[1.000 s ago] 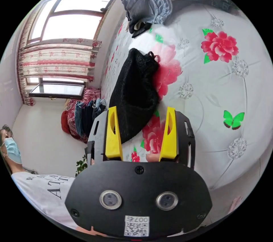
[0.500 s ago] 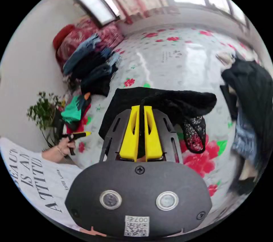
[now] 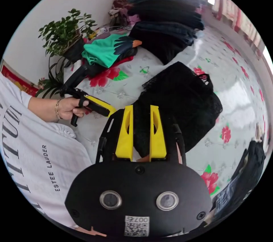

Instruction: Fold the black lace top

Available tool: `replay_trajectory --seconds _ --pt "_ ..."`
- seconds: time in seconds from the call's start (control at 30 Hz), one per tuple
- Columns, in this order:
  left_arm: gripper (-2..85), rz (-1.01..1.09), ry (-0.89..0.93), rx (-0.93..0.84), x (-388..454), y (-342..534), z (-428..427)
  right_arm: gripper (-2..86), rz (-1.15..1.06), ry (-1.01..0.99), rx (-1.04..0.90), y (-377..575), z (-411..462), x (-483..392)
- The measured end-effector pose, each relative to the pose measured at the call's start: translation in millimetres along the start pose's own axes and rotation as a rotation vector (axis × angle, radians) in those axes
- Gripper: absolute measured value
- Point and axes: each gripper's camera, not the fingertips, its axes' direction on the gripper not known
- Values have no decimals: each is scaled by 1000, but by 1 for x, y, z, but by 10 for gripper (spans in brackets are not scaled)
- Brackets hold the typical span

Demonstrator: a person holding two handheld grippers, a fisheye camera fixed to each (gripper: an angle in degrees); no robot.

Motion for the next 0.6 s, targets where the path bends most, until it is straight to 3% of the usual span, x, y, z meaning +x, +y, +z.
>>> replay_trajectory --seconds 0.1,0.27,0.43,0.5,0.6 --pt "143 15 54 -8 -1 -7 10 80 312 8 106 24 -26 91" --pt "157 65 64 -67 8 -20 31 99 807 -273 249 94 -20 253" --pt "92 52 19 -91 3 -25 45 93 884 -395 114 105 30 297" --pt "29 31 -33 -72 -6 -25 53 84 897 -437 141 109 35 299" --pt "2 60 -4 -23 -7 -21 51 69 979 -586 289 132 25 305"
